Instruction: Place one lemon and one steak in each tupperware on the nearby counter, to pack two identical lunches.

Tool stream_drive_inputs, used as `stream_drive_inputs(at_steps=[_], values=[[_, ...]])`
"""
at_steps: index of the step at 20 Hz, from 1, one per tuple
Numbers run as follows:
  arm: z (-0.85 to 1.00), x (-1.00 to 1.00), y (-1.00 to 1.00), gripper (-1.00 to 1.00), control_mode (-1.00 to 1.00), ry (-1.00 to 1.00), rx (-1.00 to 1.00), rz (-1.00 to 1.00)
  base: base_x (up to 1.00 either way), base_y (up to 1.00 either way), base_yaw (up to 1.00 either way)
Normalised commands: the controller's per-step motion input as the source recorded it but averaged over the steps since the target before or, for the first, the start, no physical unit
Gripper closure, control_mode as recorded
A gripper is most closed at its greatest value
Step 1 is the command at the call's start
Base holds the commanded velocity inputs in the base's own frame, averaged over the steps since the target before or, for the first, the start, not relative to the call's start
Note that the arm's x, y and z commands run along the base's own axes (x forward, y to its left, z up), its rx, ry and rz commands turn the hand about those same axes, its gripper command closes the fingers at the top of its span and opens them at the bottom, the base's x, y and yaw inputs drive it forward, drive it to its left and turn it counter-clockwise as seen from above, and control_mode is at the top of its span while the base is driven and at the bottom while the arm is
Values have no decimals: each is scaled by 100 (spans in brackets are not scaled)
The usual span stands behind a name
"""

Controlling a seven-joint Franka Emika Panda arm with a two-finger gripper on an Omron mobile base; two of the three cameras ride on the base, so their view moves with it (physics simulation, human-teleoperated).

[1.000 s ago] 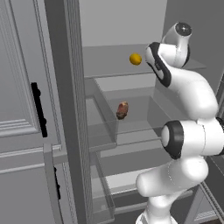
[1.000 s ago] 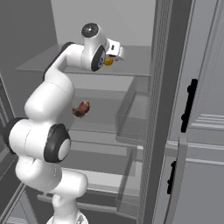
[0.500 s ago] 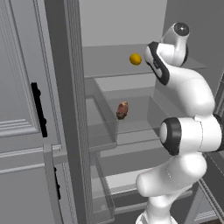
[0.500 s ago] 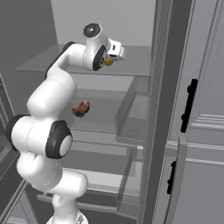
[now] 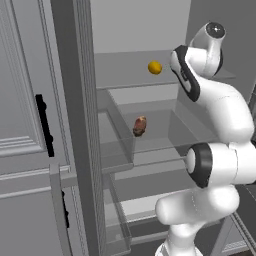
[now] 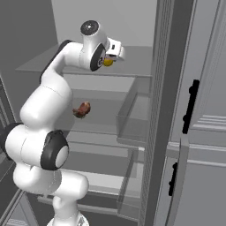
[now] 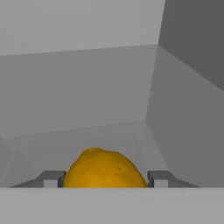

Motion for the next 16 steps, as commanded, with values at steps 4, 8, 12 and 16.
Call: stream_drive_inputs(at_steps=[4, 8, 12, 16], values=[[2, -100, 0, 100, -100, -18, 0, 0, 0, 0, 0], [0, -100, 0, 100, -100, -4, 0, 0, 0, 0, 0], [-2, -100, 3, 100, -100, 12, 0, 1, 0, 0, 0], [-56, -100, 18, 100, -100, 20, -6, 4, 0, 0, 0]])
